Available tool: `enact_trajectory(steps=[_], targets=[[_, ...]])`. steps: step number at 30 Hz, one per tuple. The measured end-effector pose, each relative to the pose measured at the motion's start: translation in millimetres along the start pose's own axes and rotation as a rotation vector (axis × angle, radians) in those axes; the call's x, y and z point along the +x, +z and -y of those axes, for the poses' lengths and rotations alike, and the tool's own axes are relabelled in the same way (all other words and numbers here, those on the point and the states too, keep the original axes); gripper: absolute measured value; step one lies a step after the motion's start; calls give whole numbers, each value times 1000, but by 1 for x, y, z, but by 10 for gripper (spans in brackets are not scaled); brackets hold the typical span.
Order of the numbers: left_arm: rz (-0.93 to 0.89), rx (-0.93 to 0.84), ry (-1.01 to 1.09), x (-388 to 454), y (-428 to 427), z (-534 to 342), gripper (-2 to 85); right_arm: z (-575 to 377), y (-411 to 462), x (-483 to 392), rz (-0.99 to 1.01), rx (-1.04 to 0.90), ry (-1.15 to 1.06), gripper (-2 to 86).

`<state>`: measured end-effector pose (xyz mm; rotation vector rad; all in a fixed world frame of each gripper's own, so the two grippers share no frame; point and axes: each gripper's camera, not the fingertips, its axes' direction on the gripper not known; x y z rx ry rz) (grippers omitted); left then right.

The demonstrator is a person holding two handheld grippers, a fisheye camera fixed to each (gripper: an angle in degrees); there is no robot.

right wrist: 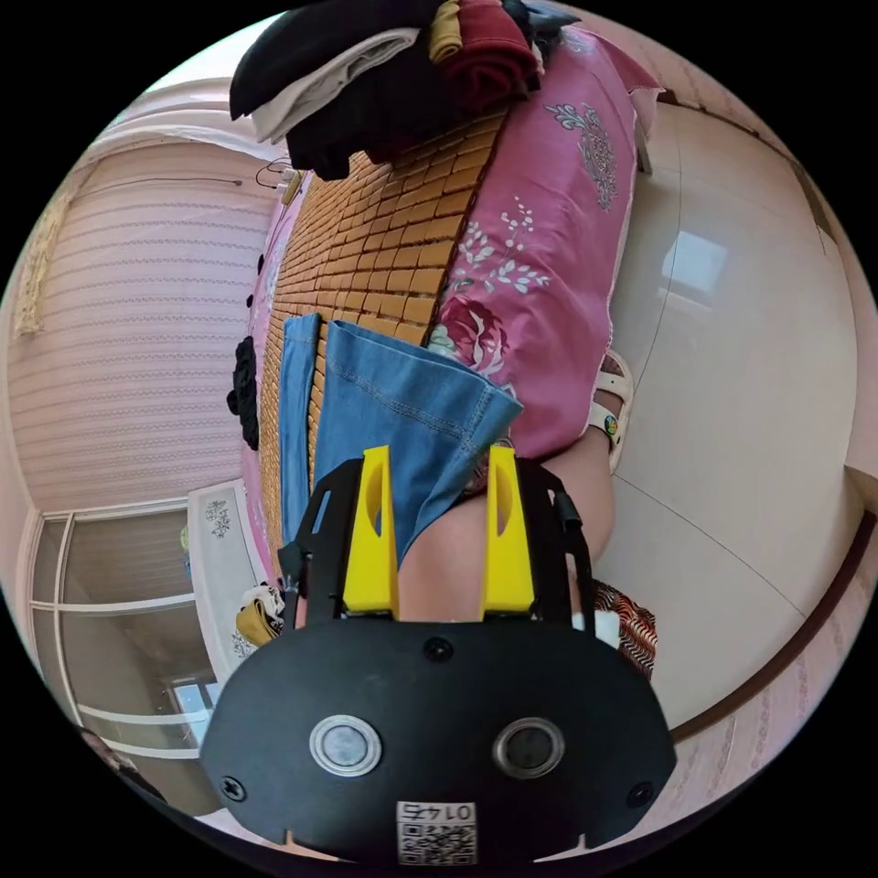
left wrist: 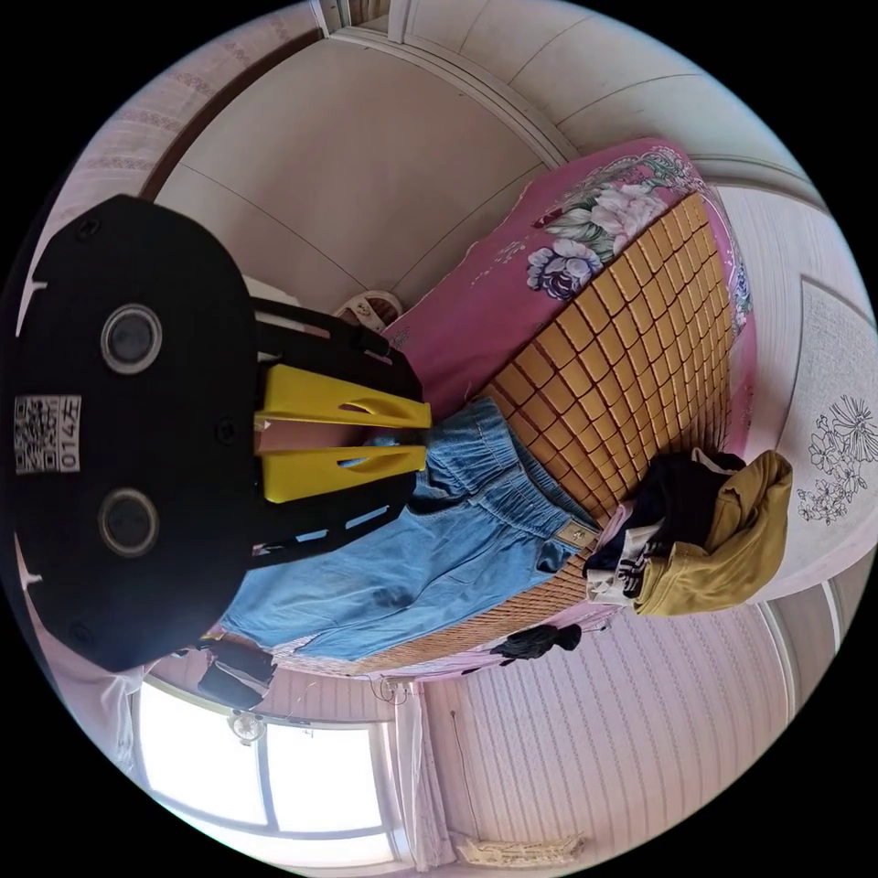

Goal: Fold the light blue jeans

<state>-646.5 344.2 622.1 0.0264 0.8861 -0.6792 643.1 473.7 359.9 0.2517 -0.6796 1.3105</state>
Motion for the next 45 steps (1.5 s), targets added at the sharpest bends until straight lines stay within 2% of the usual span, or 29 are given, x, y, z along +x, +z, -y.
enact_trajectory(steps=[4, 9, 12, 14, 20, 24, 33, 39, 45], targets=[[30, -18, 5, 6, -12, 5, 36, 5, 5, 5, -2, -8, 62, 108], [68, -25, 16, 15, -27, 5, 35, 5, 13, 21, -25, -82, 178, 114], [82, -26, 21, 20, -34, 4, 35, 5, 14, 18, -30, -103, 170, 66], [78, -16, 25, 23, -41, 4, 35, 3, 5, 9, 18, -86, 86, 22], [1, 55, 88, 40, -79, 3, 31, -12, -42, -22, 153, -41, -131, 2], [-7, 65, 152, 49, -98, -9, 29, -30, -70, -37, 143, -6, -245, 0], [-48, 54, 85, 26, -110, -66, 26, -69, -80, -57, 25, 6, -349, 0], [-59, 94, 160, 56, -118, -63, 29, -69, -58, -128, 38, 20, -500, 1], [-109, 169, 250, 120, -100, -13, 35, -42, -1, -251, -11, -13, -709, 2]])
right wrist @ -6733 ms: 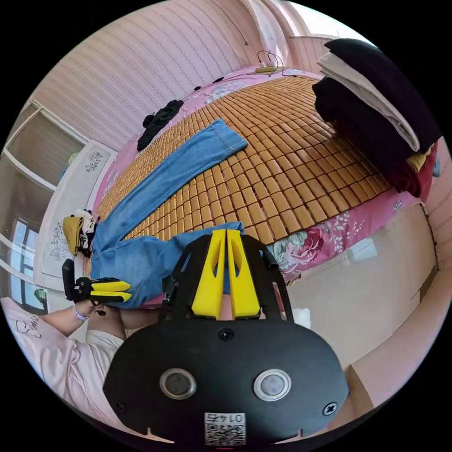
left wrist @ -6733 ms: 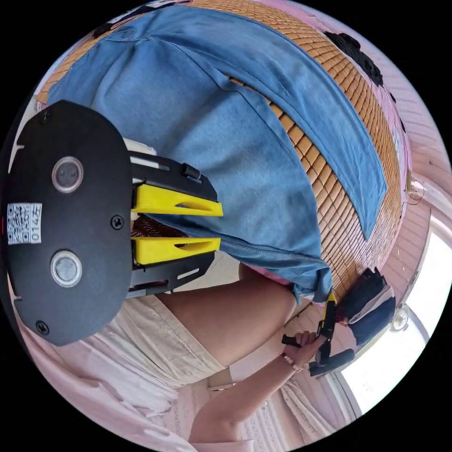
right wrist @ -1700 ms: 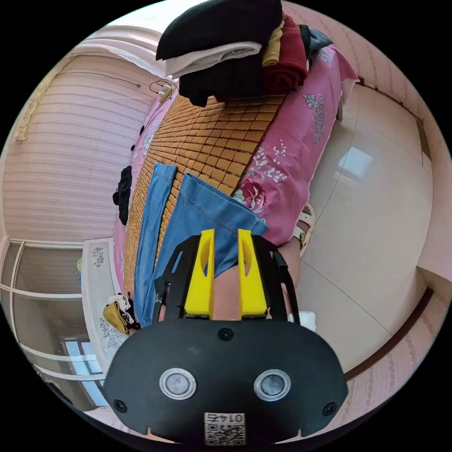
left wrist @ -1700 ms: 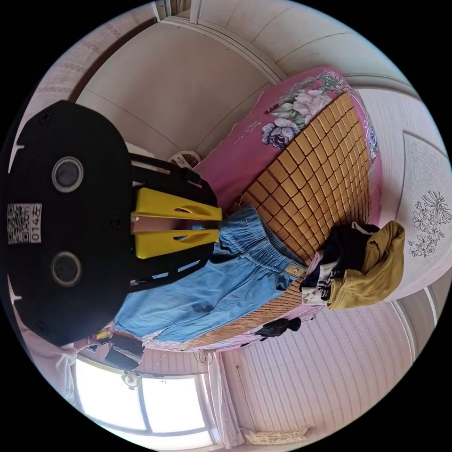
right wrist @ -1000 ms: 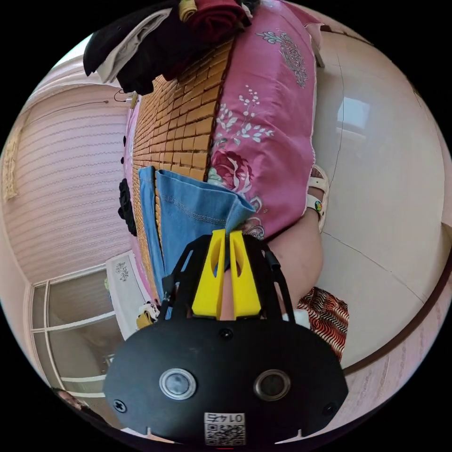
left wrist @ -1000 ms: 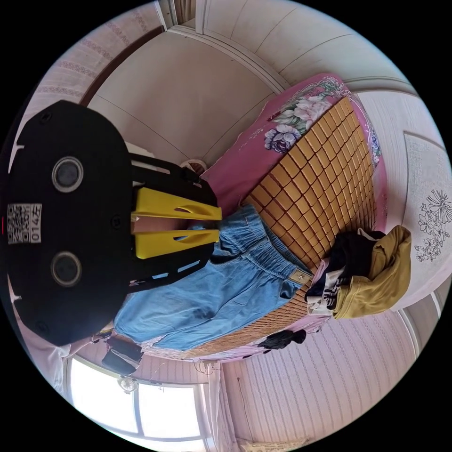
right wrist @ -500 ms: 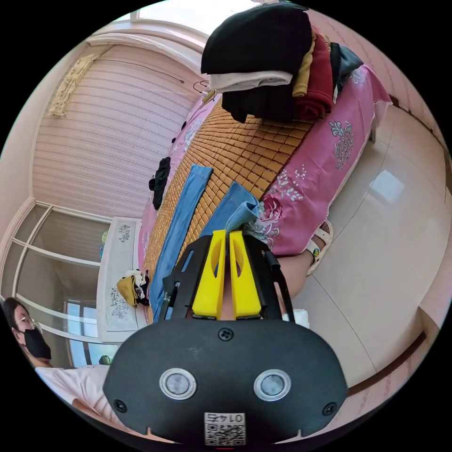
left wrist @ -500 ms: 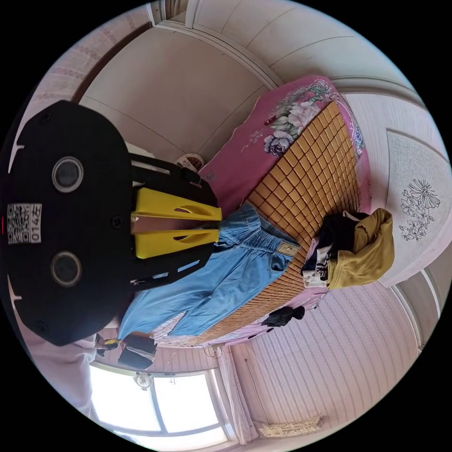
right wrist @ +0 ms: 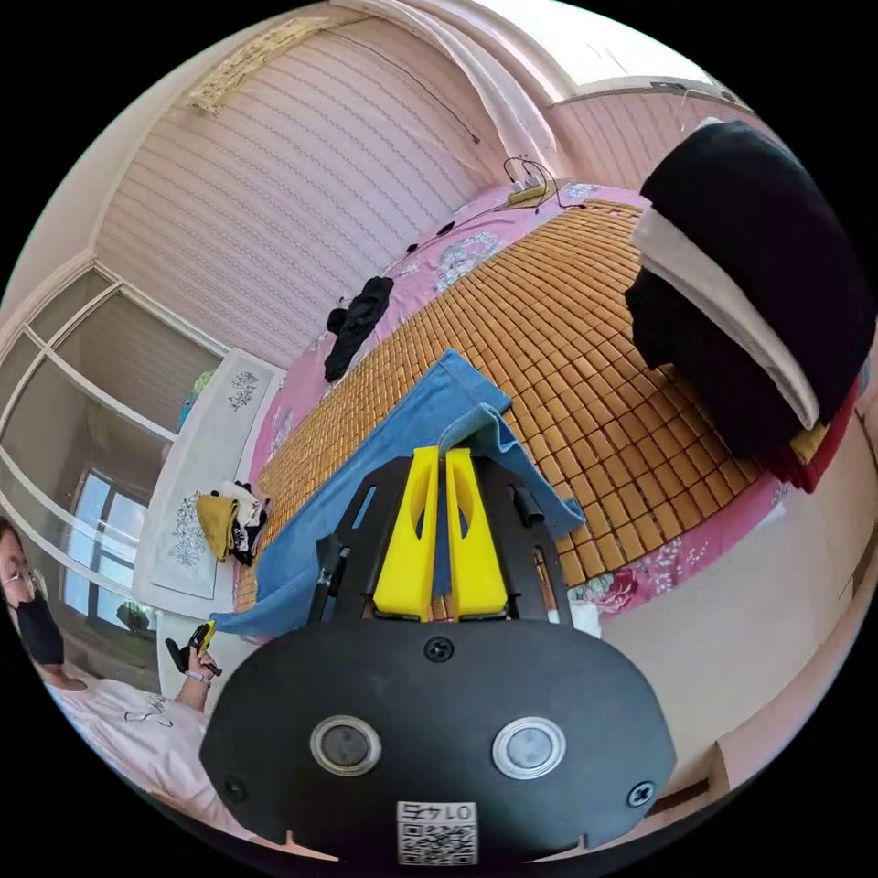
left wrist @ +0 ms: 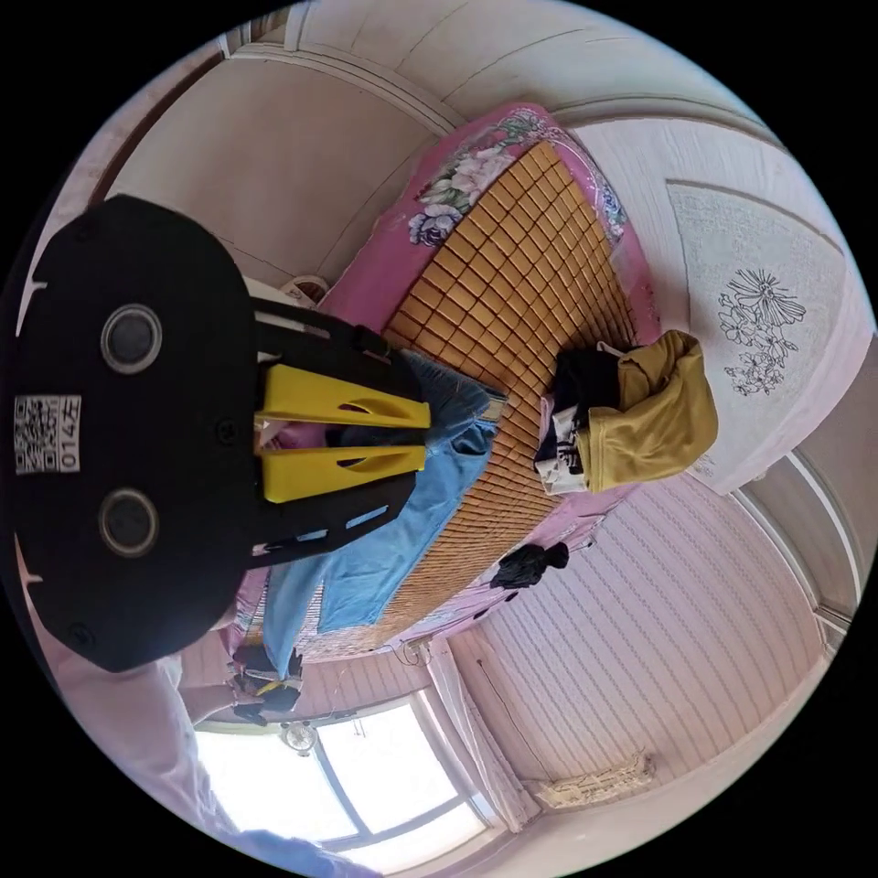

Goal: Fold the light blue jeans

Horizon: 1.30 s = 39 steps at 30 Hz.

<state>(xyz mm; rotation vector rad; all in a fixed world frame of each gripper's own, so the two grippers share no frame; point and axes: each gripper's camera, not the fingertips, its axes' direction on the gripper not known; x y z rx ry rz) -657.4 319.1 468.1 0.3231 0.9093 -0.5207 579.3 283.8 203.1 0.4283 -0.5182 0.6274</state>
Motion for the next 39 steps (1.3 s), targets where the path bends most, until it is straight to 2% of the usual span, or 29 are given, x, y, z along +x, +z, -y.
enact_trajectory(steps=[4, 7, 8, 11, 13, 15, 16, 20, 22, 25, 31, 34, 37, 39], targets=[[-4, 15, 52, 31, 42, 44, 37, 80, 59, -54, -84, -44, -102, 7], [24, 19, 77, 55, 90, 79, 41, 133, 108, -82, -145, -24, -89, 18], [40, 0, 75, 62, 115, 91, 48, 149, 133, -84, -190, -33, -25, 46], [157, -51, -35, 66, 174, 107, 68, 157, 186, -83, -169, -113, 57, 85], [209, -22, -8, 74, 189, 103, 69, 143, 201, -86, -223, -95, 21, 85], [273, -24, 93, 91, 204, 91, 62, 125, 219, -83, -303, -154, -38, 84], [274, -44, 126, 96, 210, 87, 59, 111, 229, -78, -355, -203, -67, 83], [202, -346, 332, 130, 280, 27, 46, 74, 259, -60, -470, -325, -103, 52], [286, -469, 394, 138, 314, -2, 33, 68, 253, -61, -471, -273, -123, 30], [361, -449, 456, 146, 332, -21, -2, 59, 248, -57, -483, -332, -138, 8], [484, -564, 573, 146, 350, -45, -5, -4, 210, -49, -503, -503, -189, 1], [496, -547, 579, 140, 353, -58, 23, -38, 182, -43, -487, -519, -168, 1], [471, -473, 578, 151, 345, -68, 60, -48, 153, -45, -468, -413, -149, 5], [419, -394, 678, 183, 336, -88, 64, -44, 142, -49, -444, -331, -152, 11]])
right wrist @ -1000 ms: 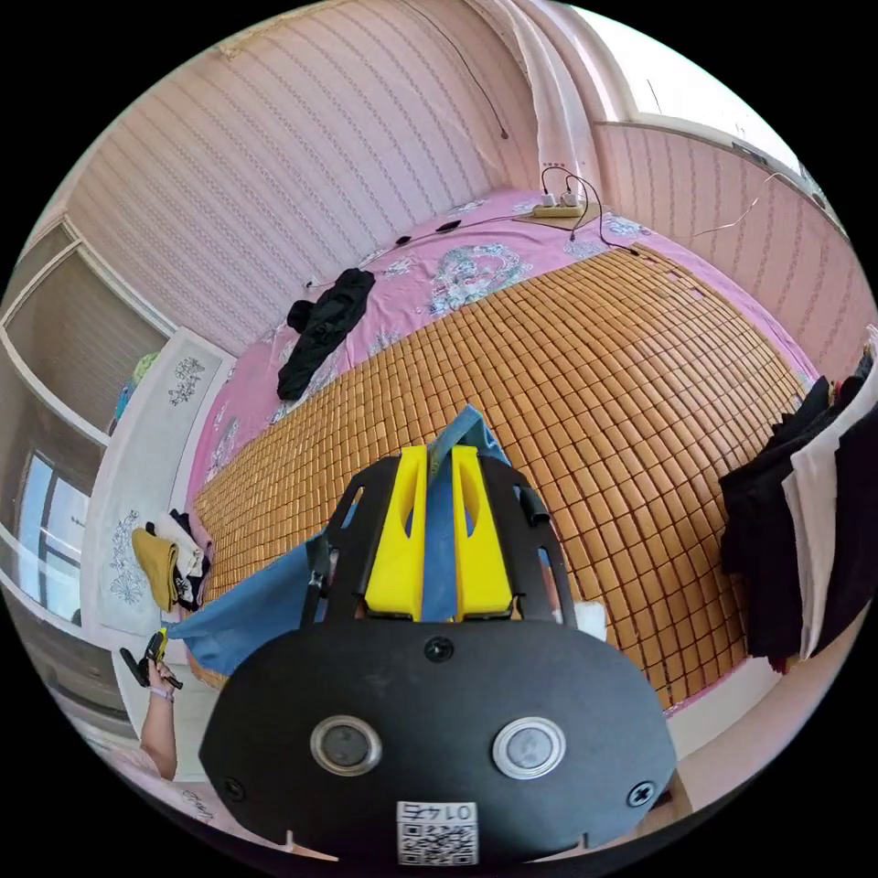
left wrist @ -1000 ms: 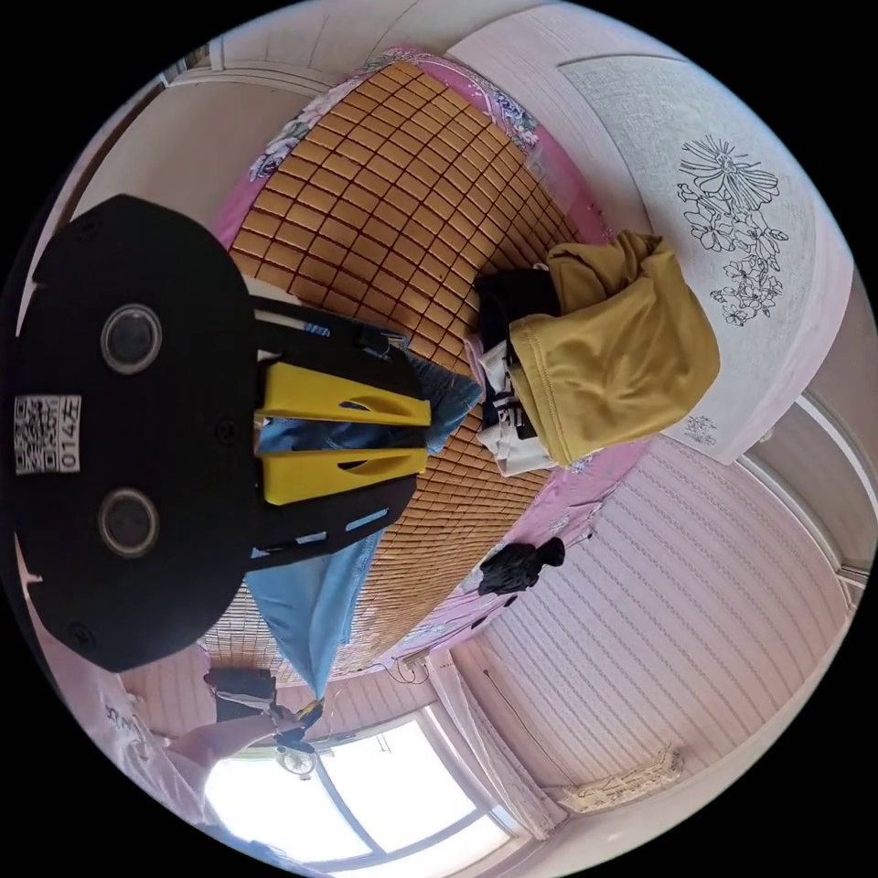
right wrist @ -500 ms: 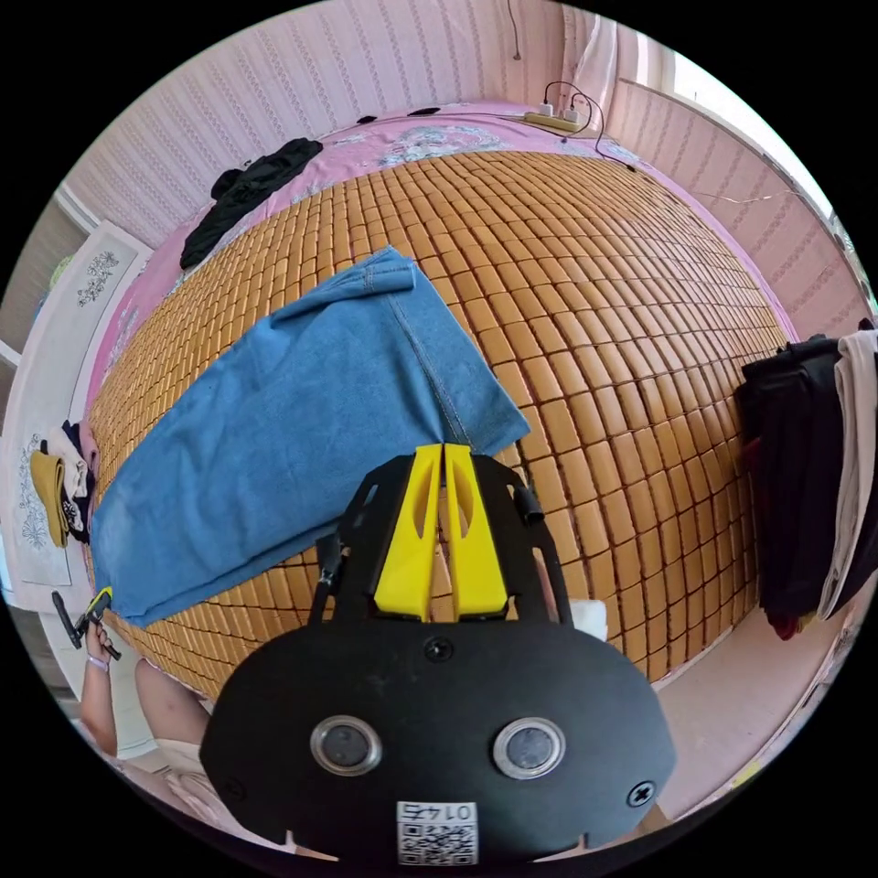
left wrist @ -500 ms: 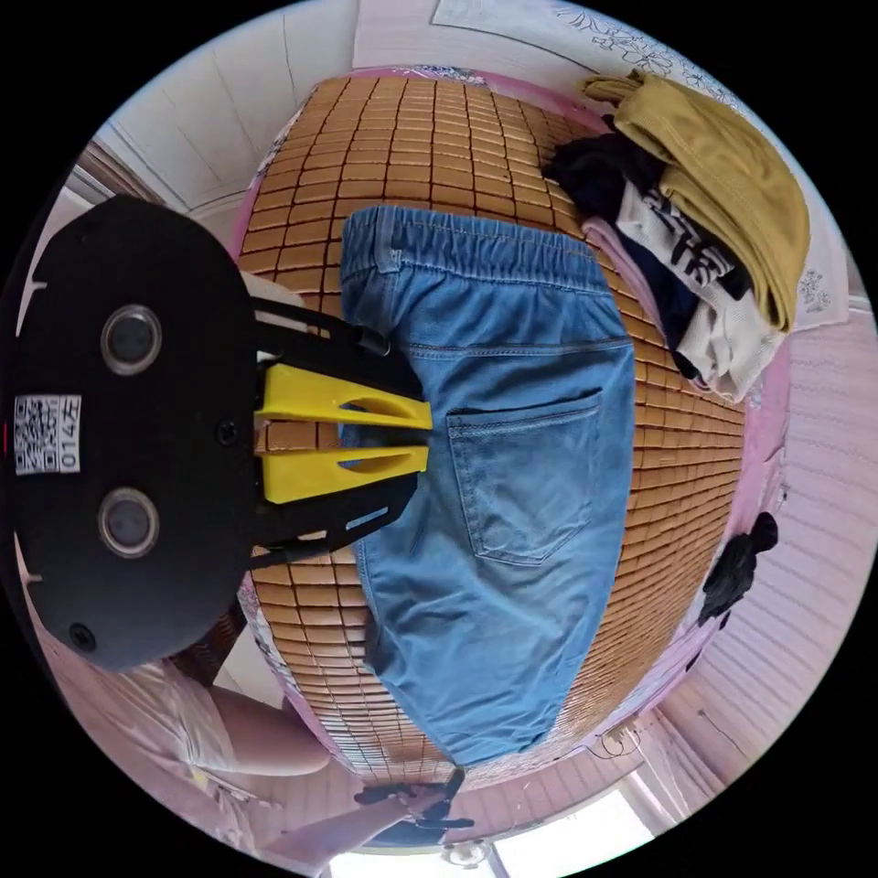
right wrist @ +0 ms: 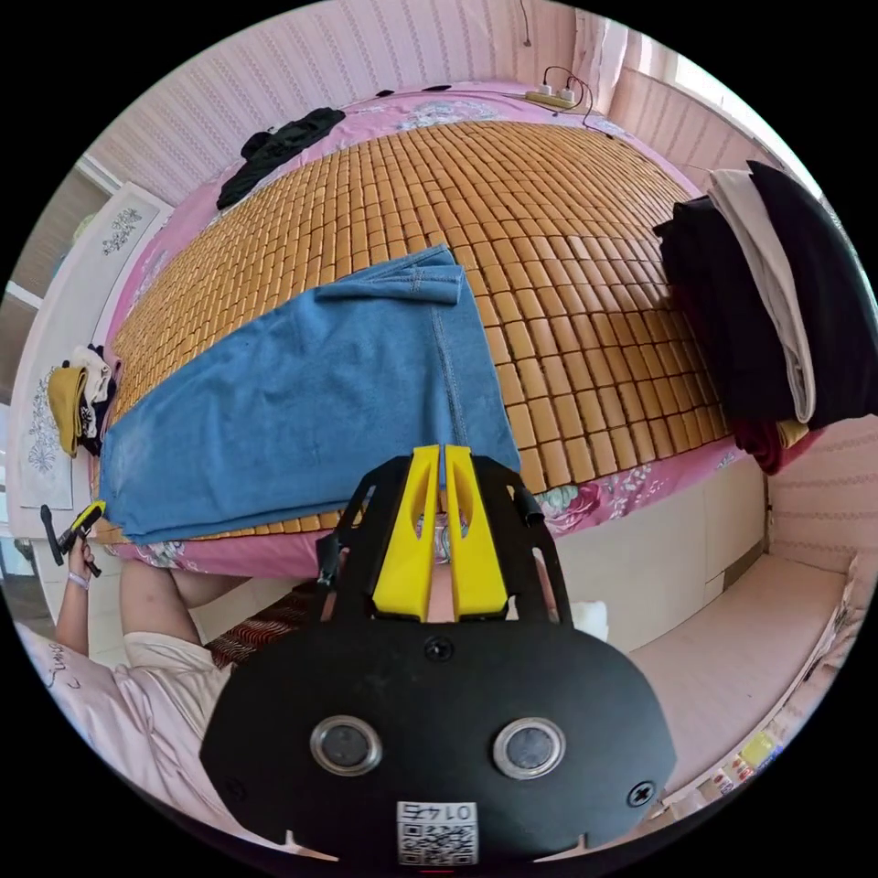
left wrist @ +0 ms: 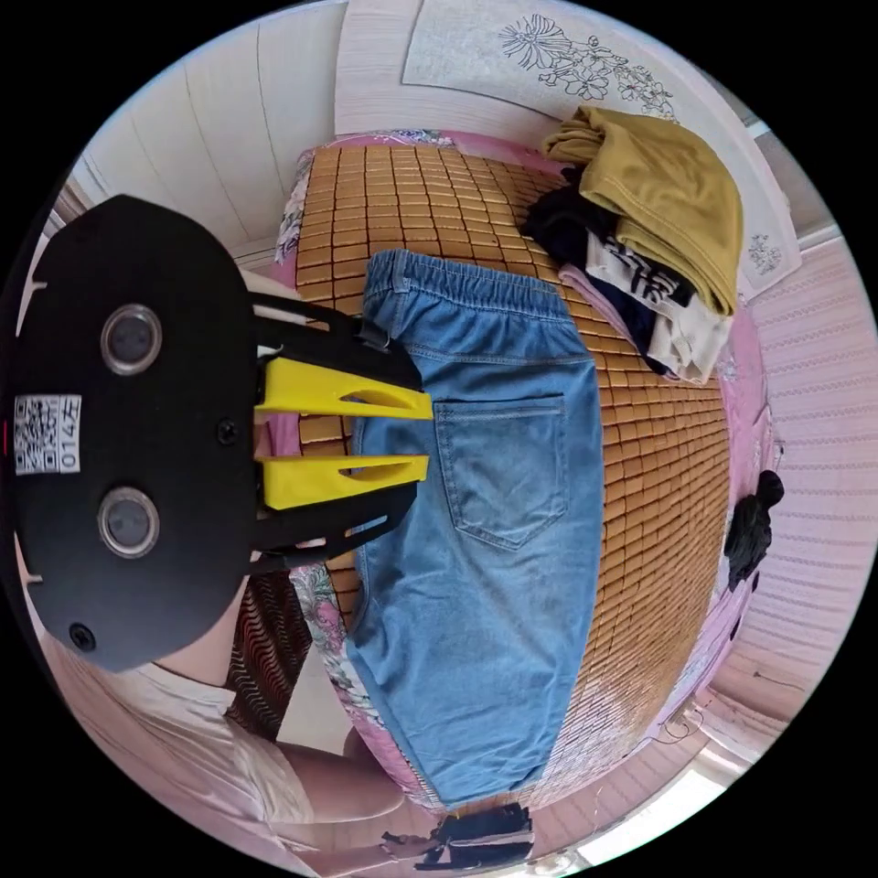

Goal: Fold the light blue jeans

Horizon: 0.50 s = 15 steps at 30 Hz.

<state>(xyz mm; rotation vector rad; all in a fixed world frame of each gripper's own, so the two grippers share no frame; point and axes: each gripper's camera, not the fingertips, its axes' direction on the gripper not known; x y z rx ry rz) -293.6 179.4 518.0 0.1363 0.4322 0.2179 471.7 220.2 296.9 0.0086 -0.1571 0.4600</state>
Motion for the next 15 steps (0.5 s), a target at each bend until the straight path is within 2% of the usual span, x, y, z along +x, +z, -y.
enact_trajectory(steps=[3, 6, 11, 15], targets=[[-108, 58, 168, 67, -9, 3, 65, 20, -1, 4, 93, 87, 6, 31], [-232, 20, 329, 146, 11, 5, 77, 50, 19, 11, 221, 123, 19, 68], [-312, -37, 511, 238, 51, 0, 83, 85, 55, 46, 259, 152, 245, 80], [-178, -95, 621, 279, 79, -7, 67, 90, 61, 71, 337, 204, 365, 25]])
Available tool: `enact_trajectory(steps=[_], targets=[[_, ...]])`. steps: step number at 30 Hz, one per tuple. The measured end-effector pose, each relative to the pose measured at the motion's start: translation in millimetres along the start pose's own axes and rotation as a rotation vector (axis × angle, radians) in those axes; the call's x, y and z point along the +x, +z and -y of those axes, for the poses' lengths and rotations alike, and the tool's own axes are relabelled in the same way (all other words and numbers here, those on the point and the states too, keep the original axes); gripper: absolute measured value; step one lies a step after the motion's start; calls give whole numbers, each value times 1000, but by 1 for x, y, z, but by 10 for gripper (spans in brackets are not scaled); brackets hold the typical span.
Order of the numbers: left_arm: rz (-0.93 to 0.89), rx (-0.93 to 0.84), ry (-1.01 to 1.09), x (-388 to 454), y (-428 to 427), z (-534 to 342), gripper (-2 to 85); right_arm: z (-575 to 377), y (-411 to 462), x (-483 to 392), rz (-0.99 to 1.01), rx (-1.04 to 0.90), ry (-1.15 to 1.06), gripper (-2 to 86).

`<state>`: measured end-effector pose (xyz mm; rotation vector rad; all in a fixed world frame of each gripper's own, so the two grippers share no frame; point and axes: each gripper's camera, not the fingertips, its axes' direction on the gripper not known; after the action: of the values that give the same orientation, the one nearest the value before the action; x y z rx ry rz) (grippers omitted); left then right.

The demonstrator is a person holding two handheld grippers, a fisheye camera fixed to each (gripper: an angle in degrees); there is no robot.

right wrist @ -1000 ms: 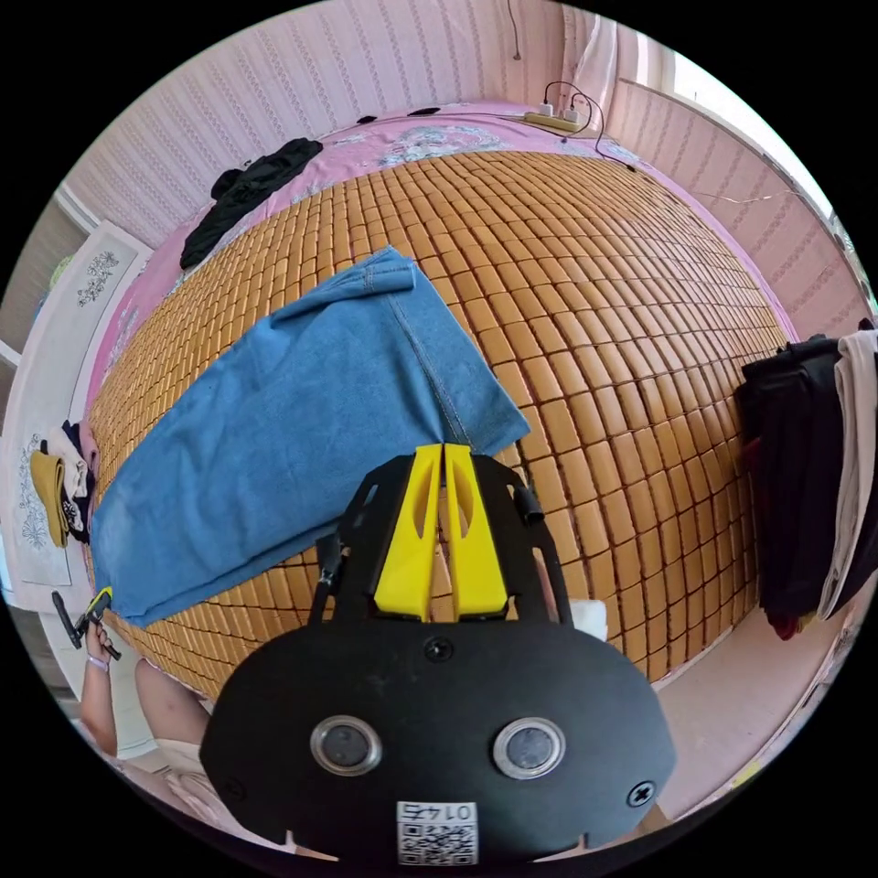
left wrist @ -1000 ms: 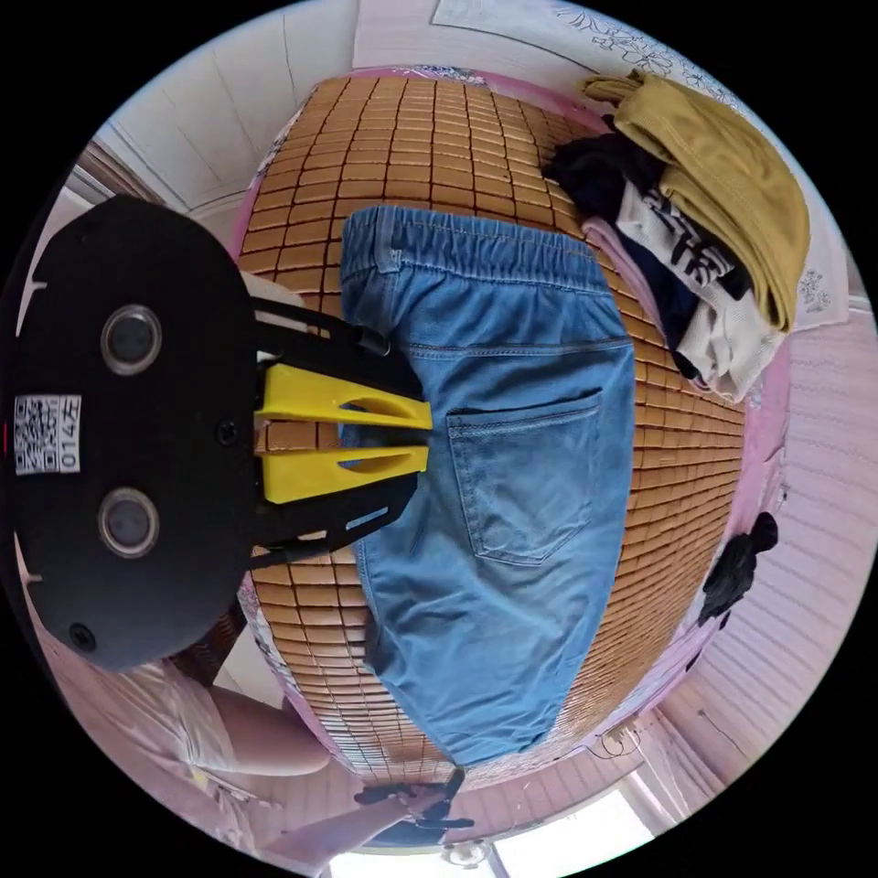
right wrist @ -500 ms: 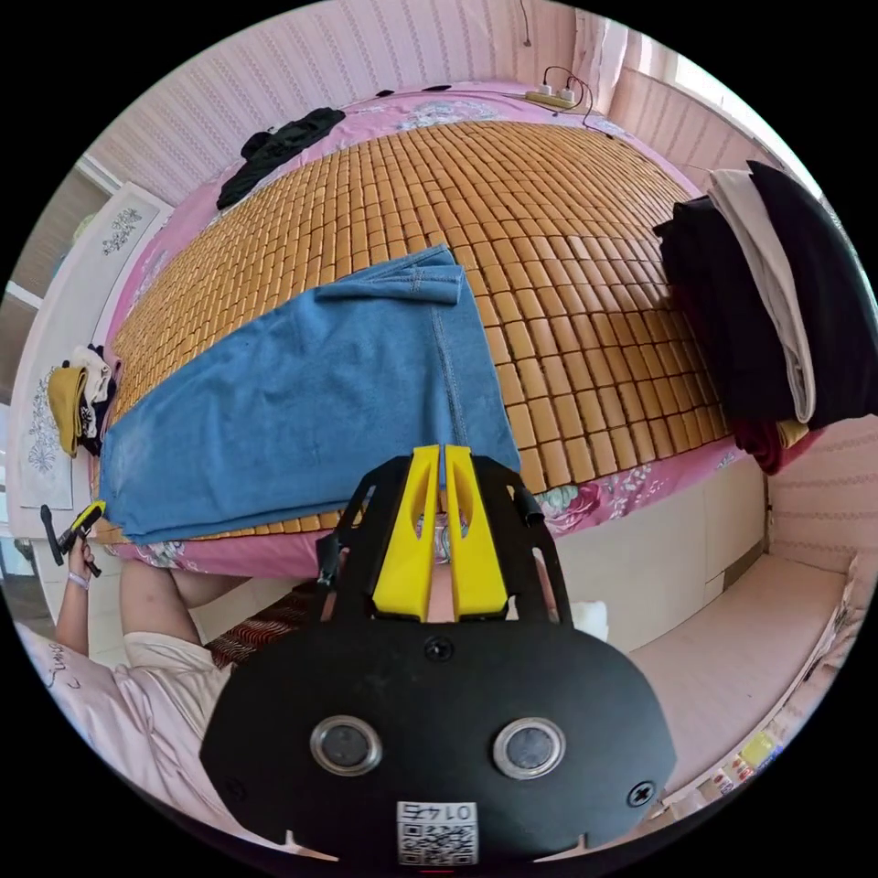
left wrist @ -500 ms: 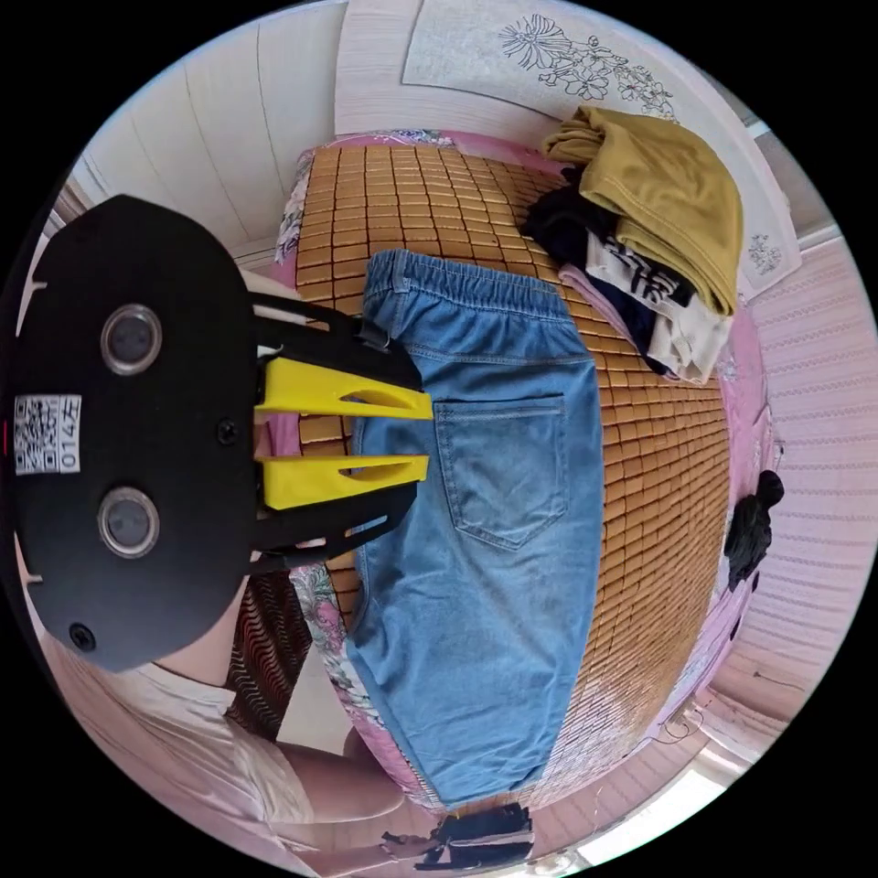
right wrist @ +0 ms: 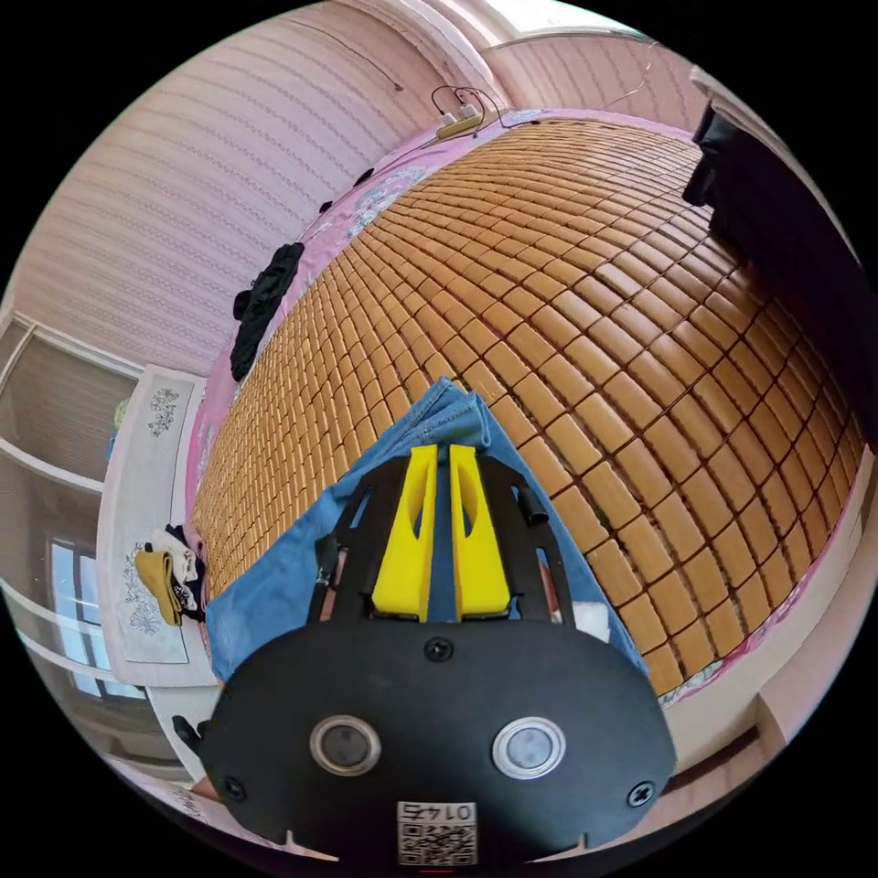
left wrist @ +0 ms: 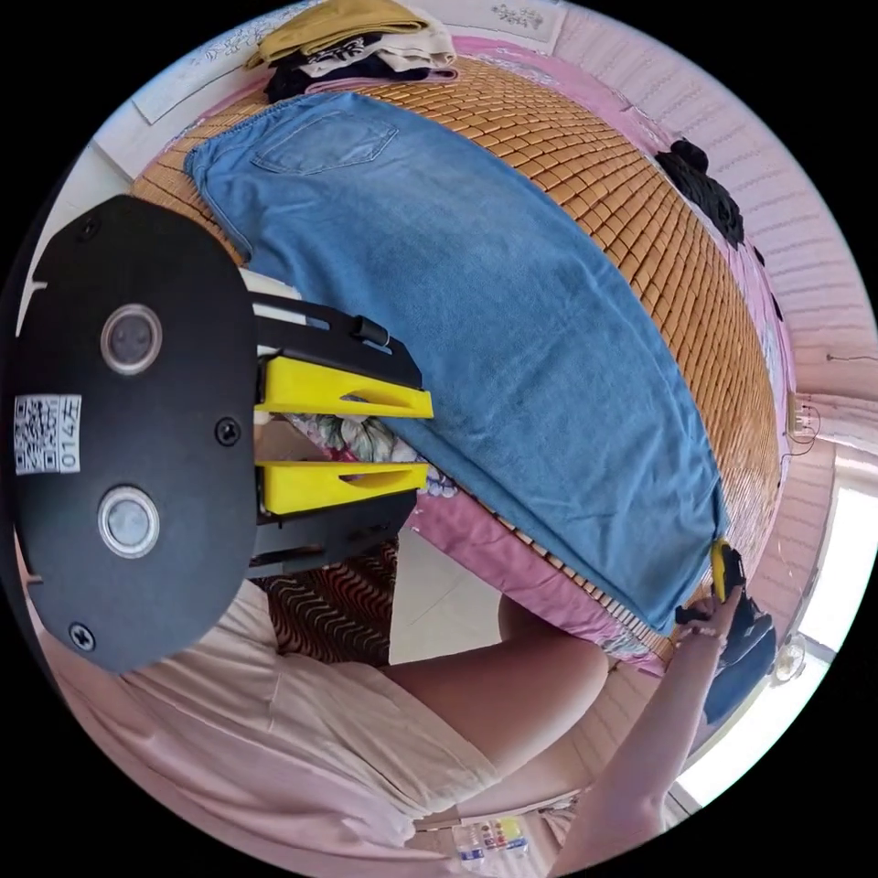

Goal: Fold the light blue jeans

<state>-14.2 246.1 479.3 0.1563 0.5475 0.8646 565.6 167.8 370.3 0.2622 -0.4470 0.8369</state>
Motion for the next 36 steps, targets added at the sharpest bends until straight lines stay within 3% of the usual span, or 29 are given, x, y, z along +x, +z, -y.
enact_trajectory(steps=[6, 13, 17, 20, 25, 31, 36], targets=[[-40, 7, -11, -3, 14, -3, 38, 23, -11, -3, 84, 97, -89, 8], [-33, 18, -20, 2, 34, -7, 33, -11, -56, 5, -34, 87, -216, 58], [-37, 30, -36, 1, 43, -10, 1, -74, -71, 39, -247, 62, -150, 77], [-44, 31, -39, 1, 49, -12, -7, -93, -49, 58, -277, -41, -117, 82], [7, 54, 6, 7, 48, -16, -10, -89, -35, 59, -334, -47, -122, 11], [50, 190, 63, 9, 10, -33, -10, -95, -51, 49, -328, 24, -201, -5], [-19, 92, 92, 11, 49, -43, -10, -98, -4, 78, -371, -103, -152, -6]])
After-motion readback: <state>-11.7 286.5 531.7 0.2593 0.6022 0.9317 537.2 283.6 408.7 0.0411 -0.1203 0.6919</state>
